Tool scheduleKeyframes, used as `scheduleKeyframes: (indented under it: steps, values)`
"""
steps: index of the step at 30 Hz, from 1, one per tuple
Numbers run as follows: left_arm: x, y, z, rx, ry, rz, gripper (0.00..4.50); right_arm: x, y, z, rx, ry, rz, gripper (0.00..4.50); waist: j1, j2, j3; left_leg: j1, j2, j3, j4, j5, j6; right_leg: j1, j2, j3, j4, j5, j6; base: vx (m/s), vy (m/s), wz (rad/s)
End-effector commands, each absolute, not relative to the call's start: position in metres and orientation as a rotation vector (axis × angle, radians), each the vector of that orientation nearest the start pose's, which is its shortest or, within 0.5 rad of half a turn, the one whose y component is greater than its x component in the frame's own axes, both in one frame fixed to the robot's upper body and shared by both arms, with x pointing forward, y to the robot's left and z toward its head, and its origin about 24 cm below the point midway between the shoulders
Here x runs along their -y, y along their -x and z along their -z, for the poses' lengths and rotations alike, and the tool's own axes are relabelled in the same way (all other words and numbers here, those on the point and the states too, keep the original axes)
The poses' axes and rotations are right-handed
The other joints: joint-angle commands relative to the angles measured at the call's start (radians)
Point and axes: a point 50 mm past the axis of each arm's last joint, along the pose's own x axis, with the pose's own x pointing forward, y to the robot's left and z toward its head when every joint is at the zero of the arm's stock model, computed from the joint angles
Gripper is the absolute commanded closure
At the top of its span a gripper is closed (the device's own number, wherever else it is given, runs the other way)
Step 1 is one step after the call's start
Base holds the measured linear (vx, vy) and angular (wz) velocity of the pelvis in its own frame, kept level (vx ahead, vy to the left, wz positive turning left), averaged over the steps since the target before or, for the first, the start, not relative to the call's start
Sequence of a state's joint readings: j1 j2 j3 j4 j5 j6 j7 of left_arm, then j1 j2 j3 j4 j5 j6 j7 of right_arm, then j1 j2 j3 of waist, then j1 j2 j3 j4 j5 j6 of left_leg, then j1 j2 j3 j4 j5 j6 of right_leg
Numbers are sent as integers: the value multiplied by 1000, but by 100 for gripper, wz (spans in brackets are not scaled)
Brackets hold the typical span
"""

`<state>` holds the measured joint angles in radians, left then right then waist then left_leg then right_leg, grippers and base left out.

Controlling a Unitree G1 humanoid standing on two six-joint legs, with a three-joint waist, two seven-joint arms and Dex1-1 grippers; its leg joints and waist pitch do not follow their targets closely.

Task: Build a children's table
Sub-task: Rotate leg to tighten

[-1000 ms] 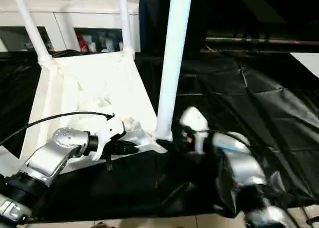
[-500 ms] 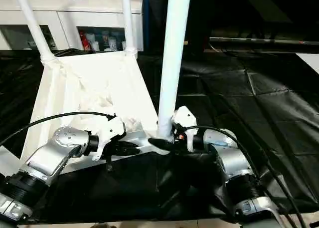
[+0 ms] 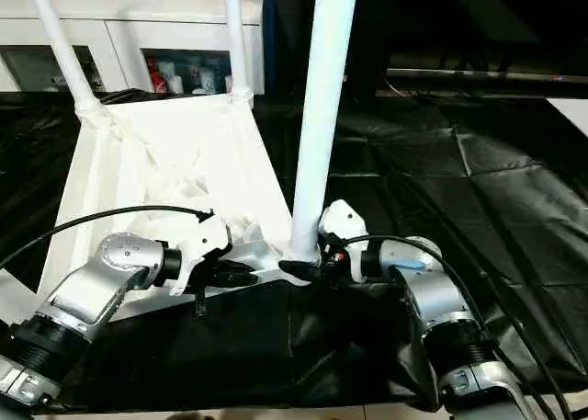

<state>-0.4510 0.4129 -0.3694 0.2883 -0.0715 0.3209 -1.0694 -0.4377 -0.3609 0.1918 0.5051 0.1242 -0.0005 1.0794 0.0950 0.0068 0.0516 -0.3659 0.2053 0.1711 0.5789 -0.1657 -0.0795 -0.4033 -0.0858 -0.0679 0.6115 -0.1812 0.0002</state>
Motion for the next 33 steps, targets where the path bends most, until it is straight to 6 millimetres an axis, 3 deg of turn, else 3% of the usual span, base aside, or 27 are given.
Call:
scheduleKeyframes:
  steps: [1,8,20,22,25,27,28,29,30,33]
  values:
    - [-125,-292,-47,-481,-319,1269,450,143,-302,-43,-269,239,-1199,113,3,-14,-54,8,18,-5,-73,-334,21,36,-54,37,-100,-458,-140,0,0,0]
    - [-127,-291,-47,-484,-317,1268,450,142,-304,-42,-267,238,-1190,166,3,-14,-54,6,18,-5,-73,-327,21,37,-54,38,-98,-451,-140,0,0,0]
    - [-129,-292,-47,-489,-317,1268,450,142,-304,-35,-282,231,-1194,175,-2,-12,-52,10,18,-7,-75,-360,16,33,-54,36,-104,-490,-134,0,0,0]
    - [-129,-294,-47,-478,-304,1234,450,144,-307,-30,-277,225,-1102,175,-4,-12,-52,10,17,-6,-74,-361,14,31,-55,36,-104,-492,-137,0,0,0]
    - [-124,-304,-49,-450,-259,1130,450,147,-322,-22,-268,175,-806,175,-13,-17,-50,7,13,-9,-76,-365,0,34,-55,31,-107,-541,-121,0,0,0]
    - [-118,-310,-50,-439,-241,1074,450,146,-328,-19,-268,105,-669,176,-20,-9,-49,15,11,-11,-74,-385,-14,28,-56,29,-114,-576,-109,0,0,0]
    - [-112,-315,-50,-435,-226,1027,450,143,-332,-17,-275,63,-551,176,-23,-11,-49,15,11,-11,-74,-390,-16,27,-55,28,-115,-580,-107,0,0,0]
    - [-112,-315,-50,-435,-226,1027,450,143,-332,-17,-275,63,-551,176,-24,-9,-49,17,12,-11,-74,-394,-18,25,-56,29,-116,-580,-108,0,0,0]
    - [-97,-321,-49,-447,-220,962,450,133,-338,-12,-295,66,-392,176,-31,-5,-46,17,11,-11,-74,-415,-25,20,-52,27,-118,-587,-104,0,0,0]
    - [-85,-323,-46,-467,-226,934,450,121,-340,-11,-306,81,-335,176,-34,-4,-51,19,10,-16,-76,-432,-26,24,-55,23,-119,-578,-98,0,0,0]
